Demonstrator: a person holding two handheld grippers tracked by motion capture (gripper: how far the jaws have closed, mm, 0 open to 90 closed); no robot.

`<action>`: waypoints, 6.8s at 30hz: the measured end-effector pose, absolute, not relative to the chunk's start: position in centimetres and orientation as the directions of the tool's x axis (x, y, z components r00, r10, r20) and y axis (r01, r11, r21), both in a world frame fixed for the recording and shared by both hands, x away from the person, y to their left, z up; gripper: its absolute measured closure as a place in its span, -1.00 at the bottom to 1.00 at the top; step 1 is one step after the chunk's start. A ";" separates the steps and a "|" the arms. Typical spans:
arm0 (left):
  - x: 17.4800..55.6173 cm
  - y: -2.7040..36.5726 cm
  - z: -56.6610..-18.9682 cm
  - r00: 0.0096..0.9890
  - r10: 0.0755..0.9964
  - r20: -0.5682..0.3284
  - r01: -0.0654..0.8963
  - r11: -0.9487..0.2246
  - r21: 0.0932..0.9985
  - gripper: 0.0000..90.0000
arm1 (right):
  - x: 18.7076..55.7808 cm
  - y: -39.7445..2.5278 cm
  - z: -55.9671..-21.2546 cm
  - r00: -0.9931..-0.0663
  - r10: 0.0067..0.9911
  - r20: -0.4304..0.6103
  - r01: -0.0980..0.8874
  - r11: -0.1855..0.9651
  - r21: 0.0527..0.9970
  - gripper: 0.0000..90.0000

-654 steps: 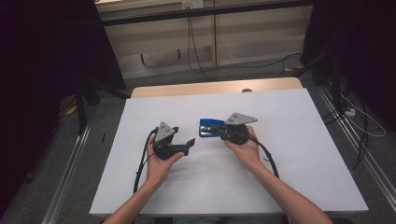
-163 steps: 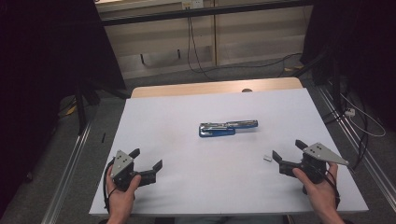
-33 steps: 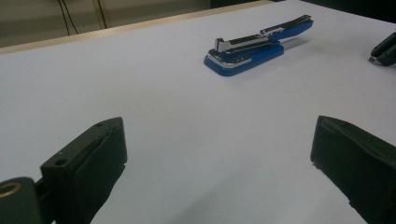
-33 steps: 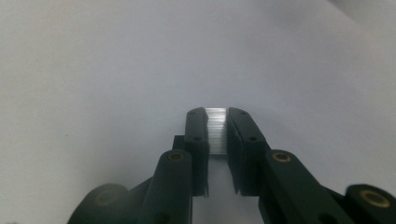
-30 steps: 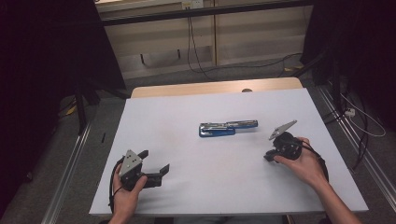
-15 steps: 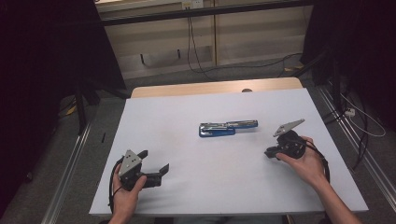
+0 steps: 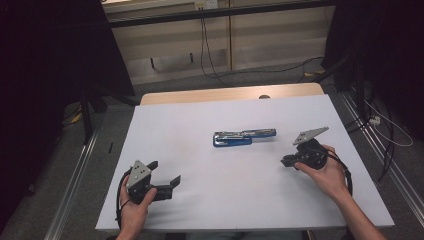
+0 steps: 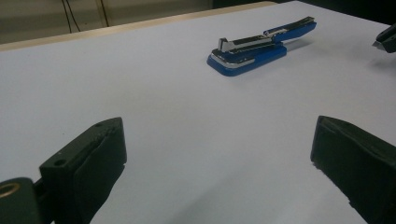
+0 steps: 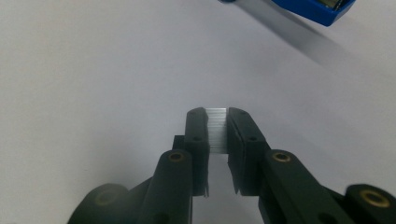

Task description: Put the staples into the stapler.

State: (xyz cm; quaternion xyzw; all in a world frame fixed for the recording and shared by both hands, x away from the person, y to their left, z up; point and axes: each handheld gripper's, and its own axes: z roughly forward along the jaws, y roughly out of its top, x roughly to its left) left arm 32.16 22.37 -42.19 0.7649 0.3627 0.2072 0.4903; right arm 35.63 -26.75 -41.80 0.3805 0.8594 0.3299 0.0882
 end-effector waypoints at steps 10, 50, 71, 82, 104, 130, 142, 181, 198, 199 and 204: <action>32.1 22.3 -42.1 0.656 0.754 -0.028 0.349 -0.271 0.897 -0.91 | 35.9 -25.8 -41.0 -0.728 0.679 0.095 0.548 0.493 0.676 0.75; 32.2 22.5 -42.1 0.664 0.746 -0.048 0.358 -0.261 0.897 -0.90 | 41.3 -20.8 -39.0 -0.766 0.631 0.123 0.488 0.447 0.749 0.75; 32.2 22.5 -42.1 0.662 0.748 -0.047 0.357 -0.259 0.897 -0.90 | 43.8 -19.3 -38.1 -0.757 0.645 0.109 0.480 0.434 0.763 0.75; 32.2 22.5 -42.1 0.659 0.751 -0.044 0.355 -0.259 0.898 -0.90 | 44.8 -18.4 -37.7 -0.763 0.640 0.094 0.467 0.445 0.764 0.75; 32.2 22.6 -42.2 0.658 0.752 -0.041 0.358 -0.264 0.896 -0.90 | 47.2 -15.2 -36.7 -0.783 0.619 0.068 0.455 0.495 0.740 0.75; 32.2 22.7 -42.1 0.657 0.752 -0.048 0.358 -0.256 0.898 -0.90 | 49.6 -12.0 -37.1 -0.805 0.589 0.066 0.456 0.545 0.703 0.75; 32.2 22.7 -42.1 0.661 0.749 -0.048 0.358 -0.258 0.897 -0.90 | 50.1 -11.6 -37.5 -0.818 0.571 0.066 0.443 0.554 0.705 0.75; 32.2 22.7 -42.2 0.665 0.745 -0.050 0.361 -0.262 0.895 -0.90 | 51.7 -11.0 -39.2 -0.906 0.418 0.070 0.354 0.656 0.667 0.75; 32.2 22.7 -42.1 0.666 0.744 -0.054 0.361 -0.259 0.896 -0.90 | 52.0 -10.7 -40.4 -0.942 0.336 0.017 0.262 0.701 0.663 0.75; 32.2 22.7 -42.1 0.666 0.744 -0.054 0.361 -0.259 0.896 -0.90 | 52.0 -10.7 -40.4 -0.942 0.336 0.017 0.262 0.701 0.663 0.75; 32.2 22.7 -42.2 0.669 0.741 -0.052 0.359 -0.262 0.896 -0.90 | 52.2 -10.9 -40.7 -0.955 0.295 0.009 0.226 0.712 0.664 0.75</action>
